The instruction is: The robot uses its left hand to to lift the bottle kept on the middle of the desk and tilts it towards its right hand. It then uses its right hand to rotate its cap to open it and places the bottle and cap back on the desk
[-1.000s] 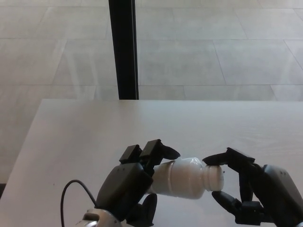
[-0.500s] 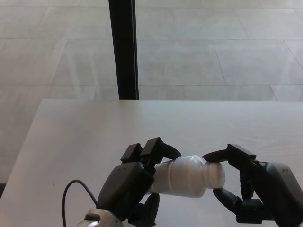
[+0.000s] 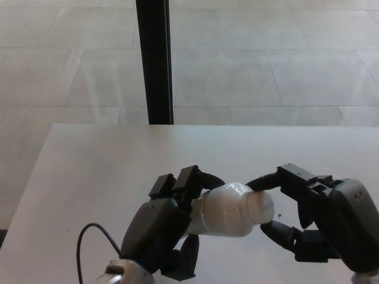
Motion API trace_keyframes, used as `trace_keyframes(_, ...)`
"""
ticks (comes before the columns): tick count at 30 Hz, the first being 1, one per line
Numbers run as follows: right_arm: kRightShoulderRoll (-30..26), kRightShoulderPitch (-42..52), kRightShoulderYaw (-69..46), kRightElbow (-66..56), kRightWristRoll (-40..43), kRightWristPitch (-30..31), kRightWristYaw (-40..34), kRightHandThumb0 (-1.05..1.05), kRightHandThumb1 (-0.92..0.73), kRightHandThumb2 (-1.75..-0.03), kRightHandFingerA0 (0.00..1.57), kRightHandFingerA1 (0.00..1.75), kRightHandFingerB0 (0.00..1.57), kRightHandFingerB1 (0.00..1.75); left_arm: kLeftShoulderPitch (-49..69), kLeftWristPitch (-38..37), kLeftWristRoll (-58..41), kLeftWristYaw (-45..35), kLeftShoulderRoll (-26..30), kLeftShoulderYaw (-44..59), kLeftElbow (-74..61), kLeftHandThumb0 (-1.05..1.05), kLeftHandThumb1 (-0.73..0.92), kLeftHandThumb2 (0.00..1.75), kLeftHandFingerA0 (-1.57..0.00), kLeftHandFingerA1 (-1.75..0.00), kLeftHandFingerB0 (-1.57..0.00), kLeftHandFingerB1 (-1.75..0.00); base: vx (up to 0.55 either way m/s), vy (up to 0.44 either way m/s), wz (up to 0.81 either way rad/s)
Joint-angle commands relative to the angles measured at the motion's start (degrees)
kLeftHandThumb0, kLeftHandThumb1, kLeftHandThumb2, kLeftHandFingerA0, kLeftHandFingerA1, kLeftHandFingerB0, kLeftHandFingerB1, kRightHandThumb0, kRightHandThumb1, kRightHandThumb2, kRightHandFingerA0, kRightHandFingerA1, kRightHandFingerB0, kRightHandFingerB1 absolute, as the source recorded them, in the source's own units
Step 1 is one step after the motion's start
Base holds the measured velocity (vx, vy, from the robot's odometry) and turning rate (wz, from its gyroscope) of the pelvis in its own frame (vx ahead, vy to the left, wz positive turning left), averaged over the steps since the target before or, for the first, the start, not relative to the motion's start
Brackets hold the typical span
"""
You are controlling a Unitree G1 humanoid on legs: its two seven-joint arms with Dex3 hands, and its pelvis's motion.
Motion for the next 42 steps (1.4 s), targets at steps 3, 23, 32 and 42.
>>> trace_keyframes(3, -5.03, -4.27, 0.56, 0.88, -4.48, -13.66, -7.08, -0.44, -0.72, -0.69, 0.96, 1.75, 0.72, 1.11, 0.54, 0.32, 0.15, -1.23, 1.34, -0.12, 0.69, 0.24, 0.44, 1.70, -1.21, -1.74, -1.12, -1.53, 0.00, 0.000, 0.00)
trace_keyframes(23, -12.30, -8.29, 6.76, 1.31, -6.67, -18.01, -1.40, -0.42, -0.60, -0.78, 1.01, 1.72, 0.89, 0.97, 0.23, -1.45, 0.44, -0.23, 1.43, 0.38, 2.13, 0.05, 0.47, 1.43, -1.23, -1.75, -1.10, -1.52, 0.00, 0.000, 0.00)
trace_keyframes(32, -18.51, -13.57, 8.06, 0.38, -7.34, -19.79, 3.47, -0.43, -0.53, -1.04, 1.24, 1.34, 0.84, 0.96, 0.88, 0.35, 0.19, -1.89, 1.37, 0.66, 0.31, 0.10, 0.71, 1.33, -1.14, -1.23, -1.08, -1.17, 0.00, 0.000, 0.00)
trace_keyframes(42, -22.56, -17.62, 8.27, -1.92, -6.72, -21.01, 9.07, -0.43, -0.48, -1.02, 1.24, 1.33, 0.85, 0.97, 1.52, -0.29, 0.29, -1.52, 1.52, 0.80, 0.81, 0.15, 0.46, 1.59, -1.23, -1.75, -1.12, -1.52, 0.00, 0.000, 0.00)
